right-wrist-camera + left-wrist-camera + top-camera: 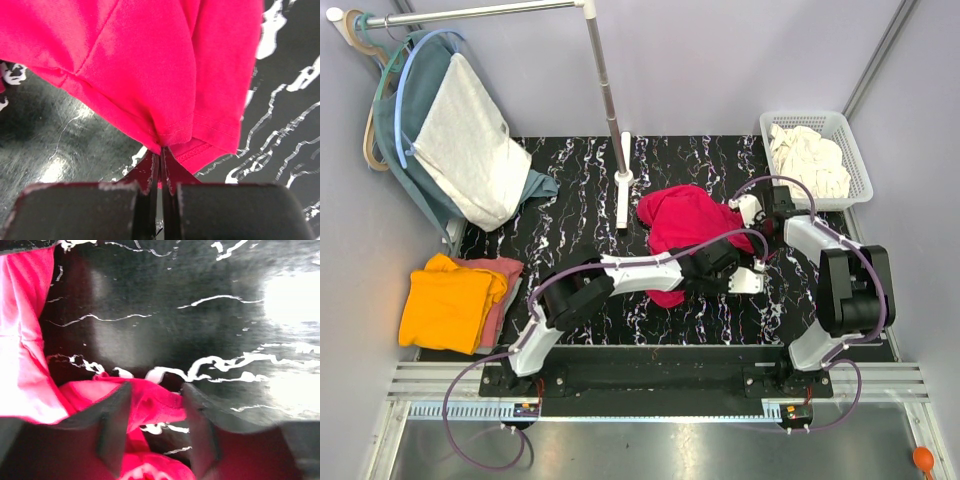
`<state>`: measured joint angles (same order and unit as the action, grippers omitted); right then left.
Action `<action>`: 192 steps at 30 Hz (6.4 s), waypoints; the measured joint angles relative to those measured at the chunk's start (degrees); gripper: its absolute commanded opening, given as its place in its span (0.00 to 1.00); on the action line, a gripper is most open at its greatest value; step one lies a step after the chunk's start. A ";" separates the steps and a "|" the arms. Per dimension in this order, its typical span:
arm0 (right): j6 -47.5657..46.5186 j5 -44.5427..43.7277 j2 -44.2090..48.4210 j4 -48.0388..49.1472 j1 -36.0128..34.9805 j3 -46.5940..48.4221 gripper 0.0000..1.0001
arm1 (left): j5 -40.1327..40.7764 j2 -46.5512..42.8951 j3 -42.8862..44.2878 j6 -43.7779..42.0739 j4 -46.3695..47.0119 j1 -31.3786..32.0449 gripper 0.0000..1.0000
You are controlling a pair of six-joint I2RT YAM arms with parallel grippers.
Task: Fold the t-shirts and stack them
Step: Flatten the tshirt out
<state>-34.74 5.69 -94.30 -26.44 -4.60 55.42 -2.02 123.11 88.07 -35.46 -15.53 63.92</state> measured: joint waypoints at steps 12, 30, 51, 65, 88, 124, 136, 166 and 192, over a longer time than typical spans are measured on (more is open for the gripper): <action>-0.50 -0.07 9.01 -1.22 0.07 -0.72 0.00 | -2.10 1.25 0.13 -1.49 1.20 -2.14 0.00; 0.00 -5.60 10.88 -4.17 0.11 13.77 0.00 | 17.84 -38.27 -9.60 -1.14 -0.83 -11.72 0.00; -3.93 -17.51 6.54 -10.08 0.15 50.58 0.00 | 28.09 -52.30 -7.87 -11.34 4.11 -30.08 0.00; -3.61 -13.57 9.03 -18.62 0.15 52.19 0.00 | 27.04 -59.34 -7.37 -12.37 -1.11 -30.14 0.00; -0.11 -6.27 30.75 -20.37 0.15 45.18 0.00 | 17.53 -70.38 1.18 -3.76 -9.81 -31.76 0.00; 8.17 2.10 10.88 -13.46 -21.62 11.98 0.89 | 17.27 -35.21 -27.06 -5.14 18.38 -31.63 0.00; 13.38 2.38 2.80 -13.73 -48.52 10.21 0.77 | 17.46 -35.36 -28.96 -6.62 20.48 -31.63 0.00; 15.74 2.54 -17.11 -5.25 -68.70 23.19 0.68 | 17.18 -33.57 -31.39 -7.13 21.75 -31.63 0.00; 13.70 -3.78 -15.93 -2.34 -68.54 18.03 0.00 | 17.11 -34.16 -34.84 -6.45 21.33 -31.65 0.00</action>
<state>-21.04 1.91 -110.24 -28.77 -73.14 73.45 15.09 88.95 53.23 -41.91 5.80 32.27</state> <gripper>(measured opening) 0.016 0.016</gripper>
